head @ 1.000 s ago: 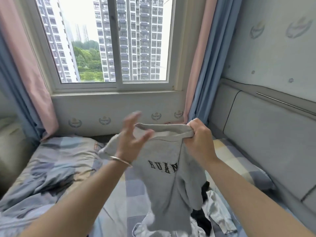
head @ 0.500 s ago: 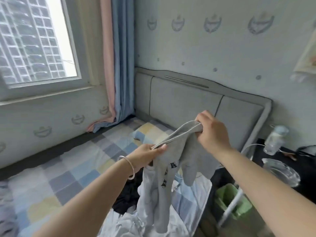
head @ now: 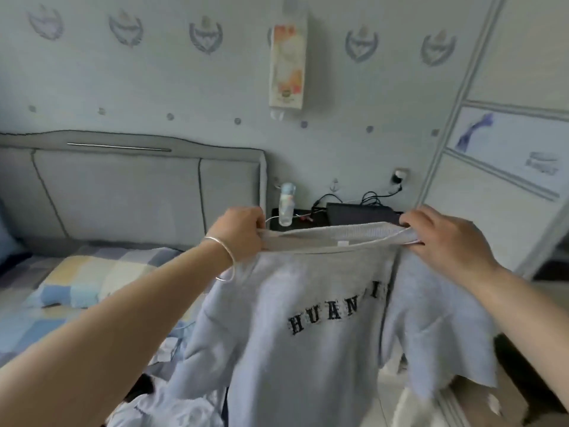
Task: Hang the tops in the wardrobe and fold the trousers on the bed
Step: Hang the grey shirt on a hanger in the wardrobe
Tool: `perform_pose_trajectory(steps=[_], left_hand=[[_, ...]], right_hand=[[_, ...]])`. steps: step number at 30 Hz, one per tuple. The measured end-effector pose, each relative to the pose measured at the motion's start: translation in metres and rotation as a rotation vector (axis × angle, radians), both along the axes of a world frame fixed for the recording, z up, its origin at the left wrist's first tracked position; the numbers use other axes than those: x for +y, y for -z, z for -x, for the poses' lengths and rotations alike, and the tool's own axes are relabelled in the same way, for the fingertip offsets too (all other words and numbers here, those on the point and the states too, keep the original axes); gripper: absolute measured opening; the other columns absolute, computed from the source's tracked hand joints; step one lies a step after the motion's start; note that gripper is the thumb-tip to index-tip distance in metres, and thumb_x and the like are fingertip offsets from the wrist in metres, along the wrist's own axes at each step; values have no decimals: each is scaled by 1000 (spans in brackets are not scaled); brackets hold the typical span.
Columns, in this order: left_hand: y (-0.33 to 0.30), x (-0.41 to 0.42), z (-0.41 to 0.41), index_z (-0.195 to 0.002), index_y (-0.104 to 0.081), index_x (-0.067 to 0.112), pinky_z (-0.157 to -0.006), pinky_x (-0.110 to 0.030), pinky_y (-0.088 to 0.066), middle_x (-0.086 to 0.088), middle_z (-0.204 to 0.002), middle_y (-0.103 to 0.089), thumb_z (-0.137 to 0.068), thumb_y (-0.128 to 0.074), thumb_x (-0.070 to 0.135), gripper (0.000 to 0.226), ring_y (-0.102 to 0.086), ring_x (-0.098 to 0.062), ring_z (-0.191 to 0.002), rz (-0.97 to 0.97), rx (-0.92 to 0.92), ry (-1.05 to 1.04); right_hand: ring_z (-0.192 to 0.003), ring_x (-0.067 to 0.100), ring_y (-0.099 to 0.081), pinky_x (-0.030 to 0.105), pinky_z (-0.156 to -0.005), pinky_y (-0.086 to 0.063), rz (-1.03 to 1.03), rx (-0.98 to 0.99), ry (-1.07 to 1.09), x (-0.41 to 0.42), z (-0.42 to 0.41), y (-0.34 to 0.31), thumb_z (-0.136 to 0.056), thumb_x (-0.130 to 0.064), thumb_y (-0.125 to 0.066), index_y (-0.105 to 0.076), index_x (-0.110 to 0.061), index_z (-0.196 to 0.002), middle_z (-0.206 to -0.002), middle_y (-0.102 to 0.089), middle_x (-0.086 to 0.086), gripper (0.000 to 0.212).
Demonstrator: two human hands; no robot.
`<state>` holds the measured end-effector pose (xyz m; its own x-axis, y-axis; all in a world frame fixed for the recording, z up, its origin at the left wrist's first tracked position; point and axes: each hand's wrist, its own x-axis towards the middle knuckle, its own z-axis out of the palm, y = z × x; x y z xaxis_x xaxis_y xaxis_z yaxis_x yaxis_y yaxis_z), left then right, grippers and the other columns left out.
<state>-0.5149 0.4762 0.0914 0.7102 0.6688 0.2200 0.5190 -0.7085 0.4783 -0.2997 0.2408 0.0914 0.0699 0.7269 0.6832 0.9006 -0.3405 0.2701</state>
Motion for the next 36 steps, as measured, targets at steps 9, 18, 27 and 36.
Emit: perform_pose_trajectory(steps=[9, 18, 27, 36], left_hand=[[-55, -179, -216, -80, -64, 3, -50, -20, -56, -7, -65, -68, -94, -38, -4, 30, -66, -12, -54, 1463, -278, 558], [-60, -292, -413, -87, -59, 6, -52, -20, -53, -6, -65, -62, -90, -44, 9, 15, -60, -14, -52, 1771, -316, 663], [-116, -412, -615, -71, -55, 8, -72, -34, -46, -9, -73, -53, -94, -46, 14, 25, -51, -23, -75, 1551, -406, 808], [-202, -474, -737, -86, -60, 8, -96, -37, -42, -18, -108, -63, -96, -43, 23, 25, -56, -35, -105, 692, -524, 1143]], right_hand=[[-39, 34, -54, 26, -42, -32, -211, -13, 395, -230, -143, -50, -62, -11, -83, -37, -15, -83, -70, -57, 15, 51], [-35, 24, -47, 18, -36, -9, -222, 72, 966, -349, -240, -42, -45, 6, -82, -51, -11, -68, -66, -52, 5, 42], [-75, 14, -52, 29, -62, -39, -357, 410, 912, -388, -324, -102, -76, -12, -56, -39, -27, -76, -73, -46, -13, 23], [-68, 3, -54, 12, -62, -41, -411, 604, 911, -366, -408, -240, -79, -35, -69, -55, -29, -75, -70, -55, -13, 16]])
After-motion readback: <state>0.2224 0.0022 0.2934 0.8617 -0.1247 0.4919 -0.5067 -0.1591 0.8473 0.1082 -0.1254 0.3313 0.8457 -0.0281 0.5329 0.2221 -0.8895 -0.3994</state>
